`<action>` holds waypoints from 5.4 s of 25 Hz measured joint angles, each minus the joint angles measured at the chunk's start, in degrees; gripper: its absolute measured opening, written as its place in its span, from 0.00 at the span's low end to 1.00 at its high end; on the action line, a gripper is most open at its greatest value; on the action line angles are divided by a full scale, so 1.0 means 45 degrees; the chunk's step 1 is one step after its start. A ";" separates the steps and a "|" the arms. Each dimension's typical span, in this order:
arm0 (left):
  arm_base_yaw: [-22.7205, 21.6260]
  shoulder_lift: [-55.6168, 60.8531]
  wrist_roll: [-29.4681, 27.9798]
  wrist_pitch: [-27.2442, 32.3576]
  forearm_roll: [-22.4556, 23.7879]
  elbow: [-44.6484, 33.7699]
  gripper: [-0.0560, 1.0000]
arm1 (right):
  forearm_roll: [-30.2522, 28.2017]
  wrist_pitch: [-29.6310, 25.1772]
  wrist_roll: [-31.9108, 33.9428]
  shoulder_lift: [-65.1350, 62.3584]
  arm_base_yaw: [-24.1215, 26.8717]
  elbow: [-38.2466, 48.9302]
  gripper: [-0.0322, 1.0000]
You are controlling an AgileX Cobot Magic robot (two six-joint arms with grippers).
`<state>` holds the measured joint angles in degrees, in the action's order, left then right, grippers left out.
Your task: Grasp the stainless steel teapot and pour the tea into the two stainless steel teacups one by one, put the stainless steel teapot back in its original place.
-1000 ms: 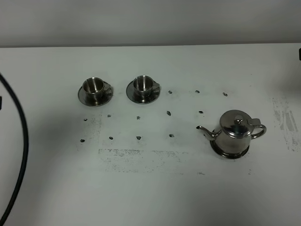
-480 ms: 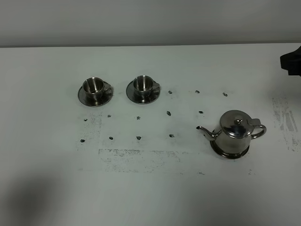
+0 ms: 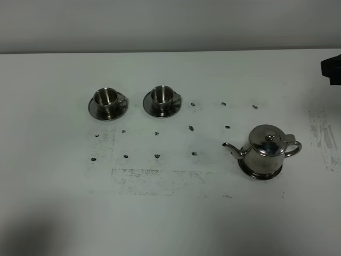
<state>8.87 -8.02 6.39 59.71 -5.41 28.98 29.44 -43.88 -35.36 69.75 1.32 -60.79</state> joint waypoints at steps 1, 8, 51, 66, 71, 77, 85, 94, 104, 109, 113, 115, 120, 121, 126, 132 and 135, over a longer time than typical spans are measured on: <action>-0.0184 0.0119 0.0012 0.0000 0.0000 0.0000 0.52 | -0.0012 0.0000 0.0000 0.0000 -0.0055 0.0000 0.48; -0.1683 0.1705 0.0038 0.0032 0.0027 0.0000 0.52 | -0.0012 -0.0054 0.0094 0.0000 -0.0239 0.0000 0.48; -0.1934 0.1797 0.0073 0.0055 0.0011 0.0000 0.52 | -0.2208 0.3163 0.2586 0.6592 -0.0686 0.0124 0.48; -0.1934 0.1797 0.0082 0.0055 0.0011 0.0000 0.52 | -0.3530 0.1083 0.2962 0.7246 -0.1025 0.0124 0.48; -0.1934 0.1797 0.0082 0.0055 0.0011 0.0000 0.52 | -0.3555 0.0106 0.2962 0.7246 -0.1081 0.0124 0.48; -0.1934 0.1797 0.0082 0.0055 0.0011 0.0000 0.52 | -0.3567 -0.0783 0.3000 0.7246 -0.1081 0.0124 0.48; -0.1934 0.1797 0.0082 0.0055 0.0011 0.0000 0.52 | -0.4676 -0.2029 0.4088 0.6824 -0.1081 0.0124 0.48; -0.1934 0.1797 0.0086 0.0055 0.0011 0.0000 0.52 | -0.4915 -0.3550 0.2768 0.4284 -0.1458 -0.0191 0.48; -0.1934 0.1797 0.0099 0.0055 0.0022 0.0000 0.52 | -0.4809 -0.3014 0.0041 0.4431 -0.1999 -0.0201 0.51; -0.1934 0.1797 0.0099 0.0055 0.0022 0.0000 0.52 | -0.5112 -0.2627 0.0000 0.5018 -0.2475 -0.0201 0.53; -0.1934 0.1797 0.0099 0.0055 0.0022 0.0000 0.52 | -0.5025 -0.2601 0.0000 0.5443 -0.2758 -0.0201 0.53; -0.1934 0.1797 0.0099 0.0055 0.0022 0.0000 0.52 | -0.4816 -0.2510 0.0000 0.5517 -0.2774 -0.0201 0.53; -0.1934 0.1797 0.0099 0.0055 0.0022 0.0000 0.52 | -0.4609 -0.2416 0.0160 0.5800 -0.2774 -0.0201 0.54; -0.1934 0.1797 0.0099 0.0055 0.0022 0.0000 0.52 | -0.4609 -0.2389 0.0230 0.5887 -0.2774 -0.0201 0.54; -0.1934 0.1797 0.0099 0.0055 0.0022 0.0000 0.52 | -0.4568 -0.2362 0.0300 0.6182 -0.2774 -0.0201 0.54; -0.1934 0.1797 0.0099 0.0055 0.0022 0.0000 0.52 | -0.4553 -0.2014 0.0471 0.6359 -0.2969 -0.0201 0.54; -0.1934 0.1797 0.0099 0.0055 0.0022 0.0000 0.52 | -0.4606 -0.1830 0.0581 0.6387 -0.3012 -0.0201 0.54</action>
<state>0.17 0.07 6.83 59.96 -5.31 28.98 8.71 -52.11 -32.74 98.49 -12.23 -61.69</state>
